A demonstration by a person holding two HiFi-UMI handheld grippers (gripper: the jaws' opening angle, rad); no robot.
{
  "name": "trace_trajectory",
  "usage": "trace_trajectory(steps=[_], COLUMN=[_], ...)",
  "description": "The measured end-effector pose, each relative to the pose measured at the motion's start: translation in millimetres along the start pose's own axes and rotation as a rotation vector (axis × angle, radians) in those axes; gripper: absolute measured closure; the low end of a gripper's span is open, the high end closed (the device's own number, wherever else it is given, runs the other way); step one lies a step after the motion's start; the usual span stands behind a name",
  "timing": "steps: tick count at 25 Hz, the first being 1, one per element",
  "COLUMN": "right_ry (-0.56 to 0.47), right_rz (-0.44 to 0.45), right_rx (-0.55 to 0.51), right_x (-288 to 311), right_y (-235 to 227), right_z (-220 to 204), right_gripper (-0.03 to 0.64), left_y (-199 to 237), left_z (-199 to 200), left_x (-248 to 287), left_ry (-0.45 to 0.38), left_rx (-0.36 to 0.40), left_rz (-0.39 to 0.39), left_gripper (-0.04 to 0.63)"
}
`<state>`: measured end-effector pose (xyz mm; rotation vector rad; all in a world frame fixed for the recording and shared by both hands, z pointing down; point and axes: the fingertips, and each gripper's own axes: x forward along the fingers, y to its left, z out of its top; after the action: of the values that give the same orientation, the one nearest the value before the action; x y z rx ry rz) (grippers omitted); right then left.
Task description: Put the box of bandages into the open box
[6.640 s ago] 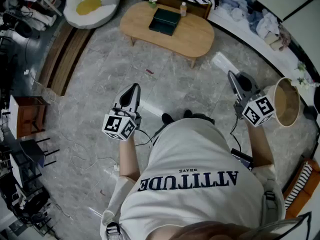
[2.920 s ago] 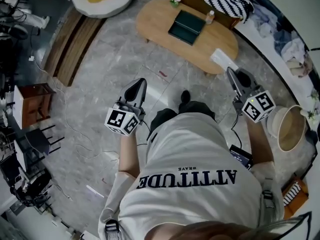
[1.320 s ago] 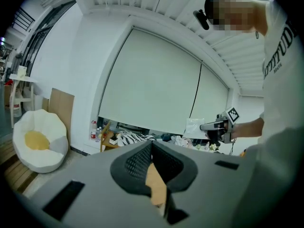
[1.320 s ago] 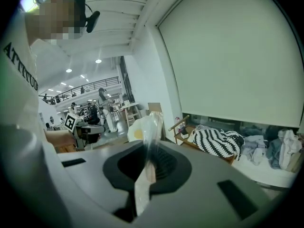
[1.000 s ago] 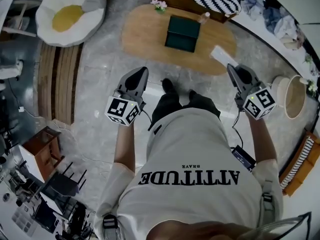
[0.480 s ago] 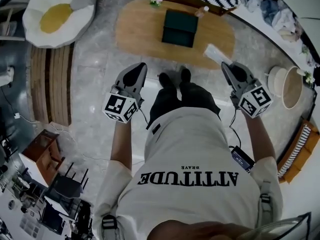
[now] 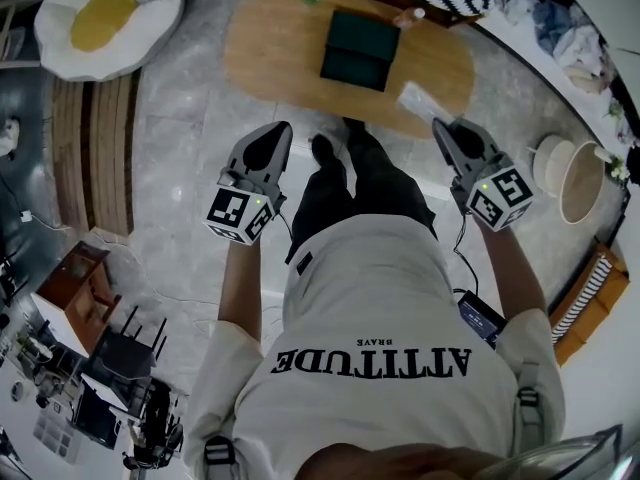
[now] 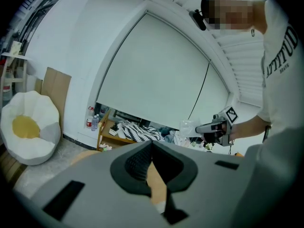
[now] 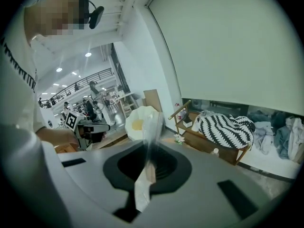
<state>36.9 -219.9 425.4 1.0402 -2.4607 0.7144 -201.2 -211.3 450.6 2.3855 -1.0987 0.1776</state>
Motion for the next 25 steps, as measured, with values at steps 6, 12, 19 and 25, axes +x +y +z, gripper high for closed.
trace_trajectory(steps=[6,12,19,25], right_ry=[0.060,0.127,0.199,0.273], right_rz=[0.056,0.097,0.124,0.128], right_rx=[0.041,0.075,0.154,0.219], right_x=[36.4,76.0,138.3,195.9], right_y=[-40.8,-82.0,-129.6,-158.9], right_z=[-12.2,-37.0,-82.4,-135.9], right_gripper=[0.589,0.589,0.589,0.589], left_y=[10.7,31.1,62.6,89.2], left_z=[-8.0,-25.7,-60.5,-98.6], left_x=[41.3,80.0,120.3,149.7], left_ry=[0.009,0.025,0.063,0.091], left_rx=[-0.035,-0.068,-0.094,-0.122], left_rz=[0.047,0.101,0.170,0.201], left_gripper=[0.574,0.574,0.574,0.574])
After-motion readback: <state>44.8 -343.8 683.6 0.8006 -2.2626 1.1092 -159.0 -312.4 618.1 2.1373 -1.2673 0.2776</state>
